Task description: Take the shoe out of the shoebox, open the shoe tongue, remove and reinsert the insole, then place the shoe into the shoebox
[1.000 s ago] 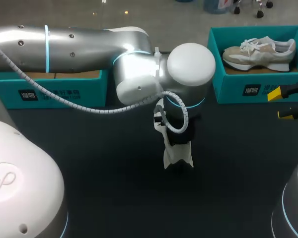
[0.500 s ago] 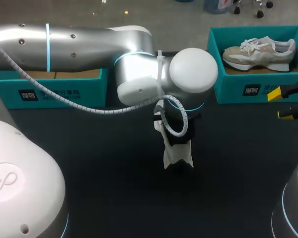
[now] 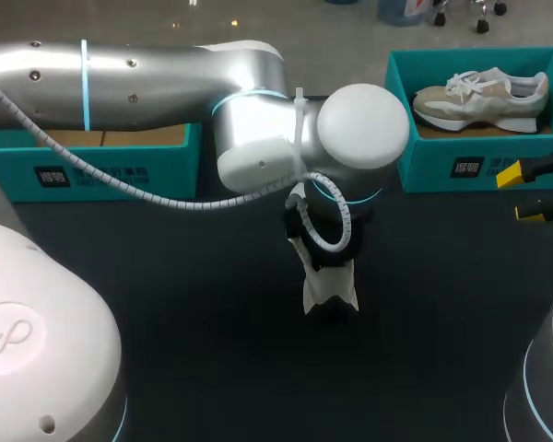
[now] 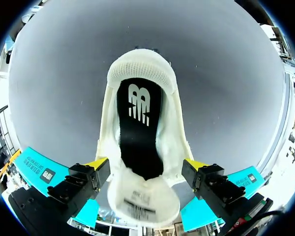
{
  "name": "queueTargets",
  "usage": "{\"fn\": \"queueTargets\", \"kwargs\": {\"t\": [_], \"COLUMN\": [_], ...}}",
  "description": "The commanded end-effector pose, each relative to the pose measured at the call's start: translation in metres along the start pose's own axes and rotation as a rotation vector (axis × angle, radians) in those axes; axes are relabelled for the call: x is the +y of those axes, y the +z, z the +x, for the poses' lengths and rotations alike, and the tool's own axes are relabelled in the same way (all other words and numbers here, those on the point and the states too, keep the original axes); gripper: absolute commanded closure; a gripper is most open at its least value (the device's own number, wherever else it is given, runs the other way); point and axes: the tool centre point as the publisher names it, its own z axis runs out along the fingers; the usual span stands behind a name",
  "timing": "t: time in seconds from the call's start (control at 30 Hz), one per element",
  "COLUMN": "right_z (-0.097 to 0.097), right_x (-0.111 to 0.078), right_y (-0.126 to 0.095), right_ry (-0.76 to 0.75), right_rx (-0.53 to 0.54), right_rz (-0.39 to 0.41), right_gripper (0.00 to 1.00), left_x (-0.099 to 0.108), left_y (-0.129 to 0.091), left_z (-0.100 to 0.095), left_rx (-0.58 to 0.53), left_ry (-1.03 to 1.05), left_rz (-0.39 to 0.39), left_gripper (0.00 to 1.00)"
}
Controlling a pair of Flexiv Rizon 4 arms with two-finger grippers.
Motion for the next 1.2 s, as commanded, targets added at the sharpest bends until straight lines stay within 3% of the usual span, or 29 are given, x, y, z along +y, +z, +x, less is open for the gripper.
{"fn": "queueTargets", "kwargs": {"t": [0.03,0.53,1.0,1.2], "right_z": [0.001,0.001,0.001,0.001], "right_x": [-0.001,-0.001,-0.001,-0.001], "right_y": [0.000,0.000,0.000,0.000], "right_ry": [0.001,0.001,0.001,0.001], "right_rx": [-0.004,-0.004,-0.004,-0.004], "right_rz": [-0.001,-0.001,-0.001,-0.001], "right_gripper": [0.00,0.00,0.00,0.00], "left_x": [0.000,0.018,0.066,0.088], "left_y": [0.001,-0.018,-0.044,-0.054], "left_z": [0.003,0.006,0.019,0.030], "left_rx": [0.002,-0.022,0.004,0.000], "left_ry": [0.005,-0.007,-0.010,0.008], "left_rz": [0.011,-0.002,-0.080,-0.055], "left_gripper": [0.00,0.00,0.00,0.00]}}
